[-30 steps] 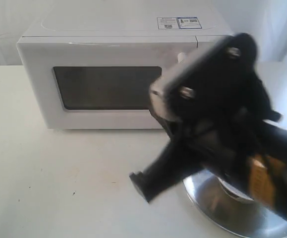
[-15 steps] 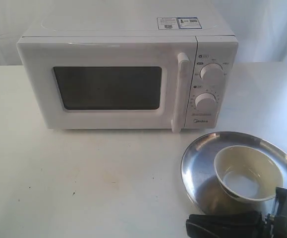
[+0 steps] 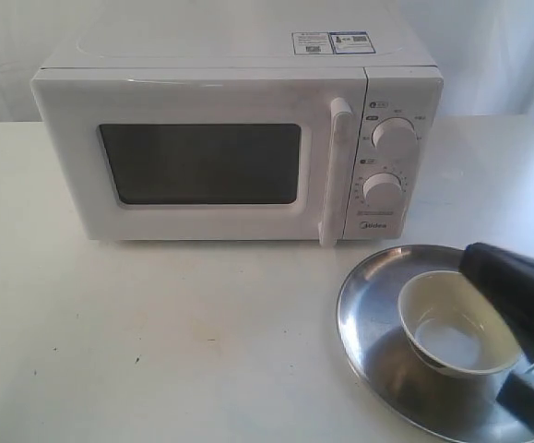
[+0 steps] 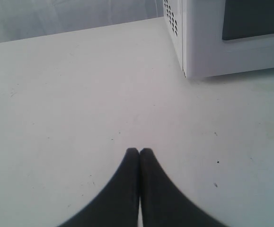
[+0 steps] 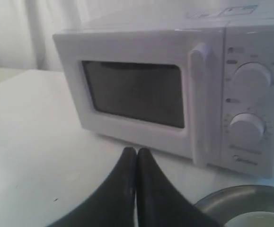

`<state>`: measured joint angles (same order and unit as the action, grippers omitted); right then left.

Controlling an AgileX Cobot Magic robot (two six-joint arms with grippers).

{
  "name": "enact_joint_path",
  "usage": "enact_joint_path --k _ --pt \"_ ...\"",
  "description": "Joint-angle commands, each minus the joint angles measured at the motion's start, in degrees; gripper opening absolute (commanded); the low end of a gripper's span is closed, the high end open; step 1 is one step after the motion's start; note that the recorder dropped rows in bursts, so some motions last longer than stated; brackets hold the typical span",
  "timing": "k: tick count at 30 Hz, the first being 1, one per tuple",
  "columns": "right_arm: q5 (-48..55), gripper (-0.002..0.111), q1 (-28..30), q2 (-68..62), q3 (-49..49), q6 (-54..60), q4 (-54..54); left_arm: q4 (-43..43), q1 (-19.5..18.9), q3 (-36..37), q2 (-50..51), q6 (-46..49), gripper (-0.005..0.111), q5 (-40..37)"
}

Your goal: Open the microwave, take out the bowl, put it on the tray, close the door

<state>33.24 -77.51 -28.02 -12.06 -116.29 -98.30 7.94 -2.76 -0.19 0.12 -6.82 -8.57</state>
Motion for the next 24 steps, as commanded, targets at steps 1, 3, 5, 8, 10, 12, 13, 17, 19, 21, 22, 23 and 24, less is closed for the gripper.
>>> enact_joint_path --k 1,3,5,8,10,12,13,17,19,21,22,23,24 --pt "-4.8 0.0 14.2 6.1 0.2 0.7 -1.6 -0.2 0.0 0.2 -0.1 -0.3 0.0 0.1" --pt "-5.5 0.0 22.7 9.5 0.6 0.8 -1.6 -0.2 0.0 0.2 -0.1 -0.3 0.0 0.1" --pt "-8.1 0.0 30.8 12.2 1.5 2.1 -1.6 -0.2 0.0 0.2 -0.1 -0.3 0.0 0.1" --pt "-14.7 0.0 42.9 15.0 3.2 4.5 -1.6 -0.2 0.0 0.2 -0.1 -0.3 0.0 0.1" --pt "-18.0 0.0 50.1 16.4 4.3 4.5 -1.6 -0.2 0.0 0.2 -0.1 -0.3 0.0 0.1" --pt "-23.5 0.0 58.7 19.2 6.0 5.8 -1.6 -0.2 0.0 0.2 -0.1 -0.3 0.0 0.1" --pt "-26.3 0.0 62.8 20.7 6.9 8.3 -1.6 -0.2 0.0 0.2 -0.1 -0.3 0.0 0.1" --pt "-28.4 0.0 70.2 25.9 10.3 9.7 -1.6 -0.2 0.0 0.2 -0.1 -0.3 0.0 0.1" --pt "-28.7 0.0 70.8 27.5 12.1 9.7 -1.6 -0.2 0.0 0.2 -0.1 -0.3 0.0 0.1" --pt "-29.1 0.0 70.7 27.5 12.1 9.7 -1.6 -0.2 0.0 0.2 -0.1 -0.3 0.0 0.1" --pt "-29.9 0.0 70.7 27.5 12.1 9.7 -1.6 -0.2 0.0 0.2 -0.1 -0.3 0.0 0.1" --pt "-29.9 0.0 70.7 27.5 12.1 9.7 -1.6 -0.2 0.0 0.2 -0.1 -0.3 0.0 0.1" --pt "-30.0 0.0 70.7 27.5 12.1 9.7 -1.6 -0.2 0.0 0.2 -0.1 -0.3 0.0 0.1"
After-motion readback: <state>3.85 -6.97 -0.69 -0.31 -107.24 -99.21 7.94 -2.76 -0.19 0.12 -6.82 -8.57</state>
